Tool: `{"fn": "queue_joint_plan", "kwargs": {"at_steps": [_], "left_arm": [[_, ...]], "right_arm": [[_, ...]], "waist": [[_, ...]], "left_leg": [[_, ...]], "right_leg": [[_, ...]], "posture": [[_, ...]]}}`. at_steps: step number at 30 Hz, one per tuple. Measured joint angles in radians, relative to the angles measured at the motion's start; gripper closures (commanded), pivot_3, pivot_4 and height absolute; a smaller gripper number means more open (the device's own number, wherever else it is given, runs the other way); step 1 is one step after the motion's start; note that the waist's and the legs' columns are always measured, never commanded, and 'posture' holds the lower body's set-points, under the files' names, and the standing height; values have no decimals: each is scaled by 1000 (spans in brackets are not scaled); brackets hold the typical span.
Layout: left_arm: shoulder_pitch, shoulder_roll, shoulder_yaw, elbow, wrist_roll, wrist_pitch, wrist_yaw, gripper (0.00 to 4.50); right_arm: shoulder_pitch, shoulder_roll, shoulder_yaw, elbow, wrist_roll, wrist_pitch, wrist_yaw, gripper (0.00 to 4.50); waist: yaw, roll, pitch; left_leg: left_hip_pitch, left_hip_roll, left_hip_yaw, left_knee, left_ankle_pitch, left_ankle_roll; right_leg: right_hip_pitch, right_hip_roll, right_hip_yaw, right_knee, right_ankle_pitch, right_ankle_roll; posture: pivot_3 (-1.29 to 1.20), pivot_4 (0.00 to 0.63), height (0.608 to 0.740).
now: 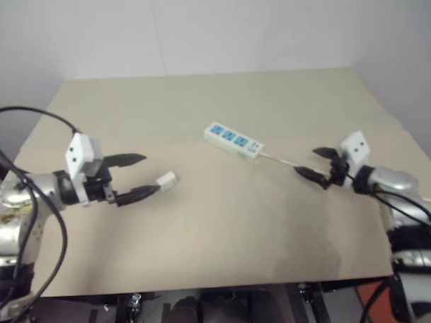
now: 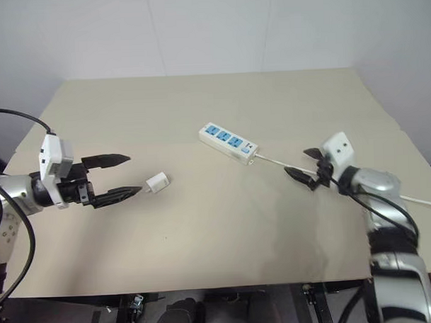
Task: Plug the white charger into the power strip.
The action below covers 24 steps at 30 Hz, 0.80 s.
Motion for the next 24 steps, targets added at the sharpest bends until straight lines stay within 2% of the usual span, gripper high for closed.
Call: {"fn": "queue_joint_plan", "kwargs": {"at_steps": [6, 7, 9, 13, 20, 21, 24], "left_arm": [[-2, -19, -17, -16, 17, 0, 34, 0], [-1, -27, -18, -21, 19, -1, 41, 0], [0, -33, -32, -25, 27, -1, 51, 0], [3, -37, -35, -42, 28, -1, 60, 0], [2, -38, -47, -42, 32, -1, 60, 0], [1, -38, -50, -42, 33, -1, 59, 0], [-8, -38, -57, -40, 34, -1, 55, 0]], "right_arm": [[-147, 57, 63, 313, -91, -114, -9, 35], [-166, 67, 68, 353, -103, -130, -9, 205], [-204, 75, 77, 403, -117, -139, 0, 625], [-249, 77, 76, 474, -135, -133, -12, 2063], [-250, 76, 74, 483, -153, -168, -17, 4339], [-249, 76, 74, 483, -154, -175, -14, 4497], [-240, 75, 74, 480, -156, -201, -6, 4497]], "waist": [[-6, 0, 0], [-9, 0, 0], [-14, 0, 0], [-18, 0, -1], [-22, 0, -1], [-24, 0, -1], [-28, 0, -1]], "left_leg": [[-11, -1, 1, 0, 4, -7], [-16, -1, 1, 1, 4, -8], [-16, -1, 1, 1, 5, -9], [-15, -1, 1, 1, 5, -9], [-15, -1, 1, 1, 5, -9], [-15, -1, 1, 1, 5, -9], [-15, -1, 1, 1, 5, -9]], "right_leg": [[-11, 0, 1, 2, 1, 2], [-15, 0, 2, 2, 2, 2], [-15, -1, 2, 2, 2, 3], [-14, -1, 2, 2, 2, 2], [-14, 0, 2, 3, 2, 2], [-14, 0, 2, 3, 2, 3], [-14, 0, 2, 3, 2, 3]], "posture": [[0, 150, 740], [0, 150, 740], [0, 150, 740], [0, 150, 740], [0, 150, 740], [0, 150, 740], [0, 150, 740]]}}
